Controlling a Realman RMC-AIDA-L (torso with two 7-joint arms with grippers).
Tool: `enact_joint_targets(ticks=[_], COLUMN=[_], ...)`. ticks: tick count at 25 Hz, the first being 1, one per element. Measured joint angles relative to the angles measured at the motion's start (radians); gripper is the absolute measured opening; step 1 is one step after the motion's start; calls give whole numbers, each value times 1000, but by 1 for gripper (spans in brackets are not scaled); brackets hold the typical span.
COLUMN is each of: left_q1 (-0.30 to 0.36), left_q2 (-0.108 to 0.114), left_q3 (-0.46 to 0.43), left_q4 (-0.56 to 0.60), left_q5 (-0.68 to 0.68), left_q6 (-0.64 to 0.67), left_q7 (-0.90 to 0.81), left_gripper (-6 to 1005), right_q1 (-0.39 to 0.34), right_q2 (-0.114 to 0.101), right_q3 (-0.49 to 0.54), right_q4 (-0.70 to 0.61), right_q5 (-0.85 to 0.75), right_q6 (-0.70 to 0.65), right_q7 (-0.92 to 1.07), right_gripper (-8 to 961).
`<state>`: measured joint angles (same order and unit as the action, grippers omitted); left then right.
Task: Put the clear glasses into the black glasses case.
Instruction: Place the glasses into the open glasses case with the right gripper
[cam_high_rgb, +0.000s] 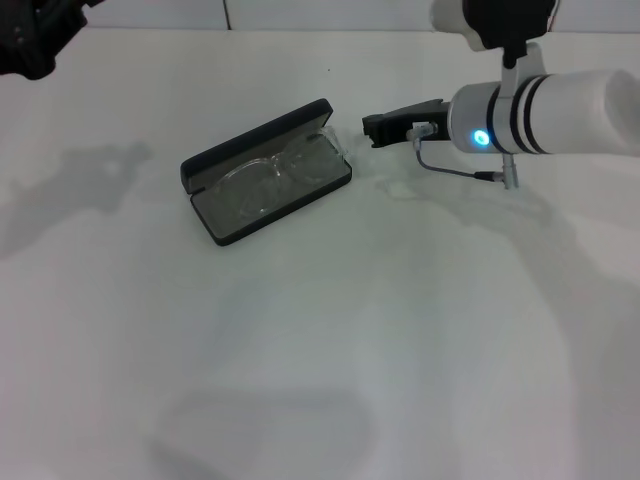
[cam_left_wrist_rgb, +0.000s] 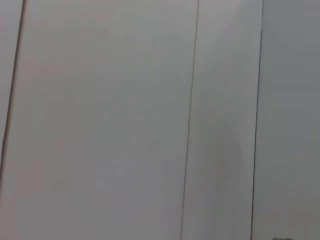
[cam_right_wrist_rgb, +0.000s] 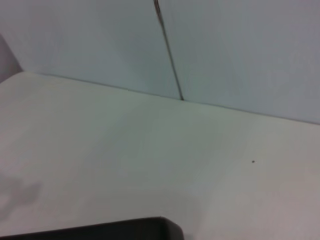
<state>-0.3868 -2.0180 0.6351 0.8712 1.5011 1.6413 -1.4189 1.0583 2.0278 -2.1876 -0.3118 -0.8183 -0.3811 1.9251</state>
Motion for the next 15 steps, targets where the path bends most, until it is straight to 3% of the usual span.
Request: enact_joint_targets(ticks=[15], left_q1=[1], left_q2=[-6], left_q3=[0], left_q4=[15], left_q5=[-2], left_q6=[8], left_q7=[0], left_gripper=[56], right_q1=[12], right_q2=[0], right_q3=[-97], right_q4=[-17], right_q5=[3], right_q6=[-8], right_q7=[88], right_gripper=[65])
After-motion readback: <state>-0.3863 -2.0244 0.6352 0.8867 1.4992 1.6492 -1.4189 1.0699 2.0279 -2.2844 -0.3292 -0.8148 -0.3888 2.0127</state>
